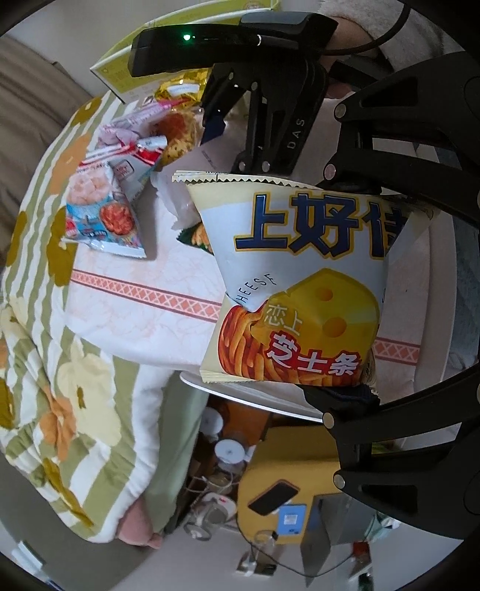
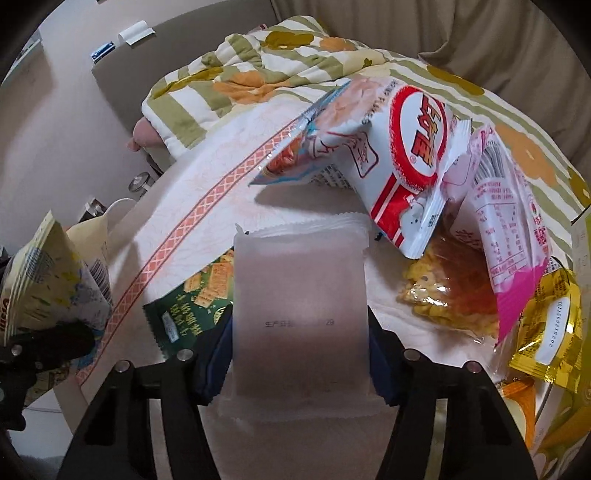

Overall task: Organize snacks
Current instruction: 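Grasp the yellow cheese snack bag with the left tool while the right tool grasps the translucent pouch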

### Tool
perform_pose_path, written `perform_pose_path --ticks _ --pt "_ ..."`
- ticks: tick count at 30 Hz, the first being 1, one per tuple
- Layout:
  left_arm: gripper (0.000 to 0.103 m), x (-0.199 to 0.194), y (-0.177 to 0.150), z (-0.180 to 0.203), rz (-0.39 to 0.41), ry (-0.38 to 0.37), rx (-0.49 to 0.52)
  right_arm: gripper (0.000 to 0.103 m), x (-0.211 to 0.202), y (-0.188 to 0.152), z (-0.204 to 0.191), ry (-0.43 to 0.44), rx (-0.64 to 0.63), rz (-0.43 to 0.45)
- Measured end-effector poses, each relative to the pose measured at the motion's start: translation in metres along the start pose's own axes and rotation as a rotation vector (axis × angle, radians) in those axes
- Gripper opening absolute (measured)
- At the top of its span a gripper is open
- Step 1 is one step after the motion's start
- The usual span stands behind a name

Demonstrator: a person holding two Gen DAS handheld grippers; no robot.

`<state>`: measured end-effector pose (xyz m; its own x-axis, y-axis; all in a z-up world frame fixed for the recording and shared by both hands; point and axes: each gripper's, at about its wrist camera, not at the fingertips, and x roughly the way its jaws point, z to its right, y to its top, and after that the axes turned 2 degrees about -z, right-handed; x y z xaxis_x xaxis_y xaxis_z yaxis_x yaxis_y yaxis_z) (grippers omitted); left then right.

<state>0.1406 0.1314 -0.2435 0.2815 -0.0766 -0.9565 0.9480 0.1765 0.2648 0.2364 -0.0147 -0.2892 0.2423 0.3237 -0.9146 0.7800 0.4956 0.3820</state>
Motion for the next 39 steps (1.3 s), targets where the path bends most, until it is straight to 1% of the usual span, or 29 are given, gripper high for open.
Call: perform_pose_path --ticks 3,8,12,18,21,24,28,34,36,39 --pt "0.068 -0.012 0.001 0.003 0.026 -0.005 0.017 0.058 -0.015 -0.002 0.001 0.021 0.032 0.025" --pt "0.068 -0.04 0.001 0.009 0.084 -0.024 0.052 0.058 -0.048 -0.005 -0.001 0.015 0.072 0.069" --pt "0.068 -0.065 0.007 0.014 0.131 -0.036 0.088 0.058 -0.085 -0.007 0.0 -0.003 0.124 0.123" --pt "0.068 -0.102 0.027 0.035 0.217 -0.112 0.189 0.058 -0.15 -0.015 0.009 -0.048 0.237 0.21" --pt "0.068 -0.117 0.037 0.056 0.256 -0.157 0.256 0.058 -0.181 -0.025 0.023 -0.075 0.308 0.242" --pt "0.068 -0.126 0.043 0.084 0.274 -0.191 0.304 0.058 -0.208 -0.038 0.041 -0.1 0.366 0.27" --pt "0.068 -0.131 0.049 0.129 0.278 -0.245 0.353 0.058 -0.236 -0.057 0.067 -0.162 0.406 0.291" --pt "0.068 -0.134 0.051 0.218 0.303 -0.264 0.434 0.058 -0.279 -0.093 0.121 -0.196 0.471 0.335" --pt "0.068 -0.131 0.052 0.246 0.3 -0.282 0.447 0.058 -0.289 -0.103 0.139 -0.202 0.485 0.34" --pt "0.068 -0.119 0.05 0.296 0.282 -0.294 0.483 0.058 -0.3 -0.119 0.167 -0.221 0.498 0.342"
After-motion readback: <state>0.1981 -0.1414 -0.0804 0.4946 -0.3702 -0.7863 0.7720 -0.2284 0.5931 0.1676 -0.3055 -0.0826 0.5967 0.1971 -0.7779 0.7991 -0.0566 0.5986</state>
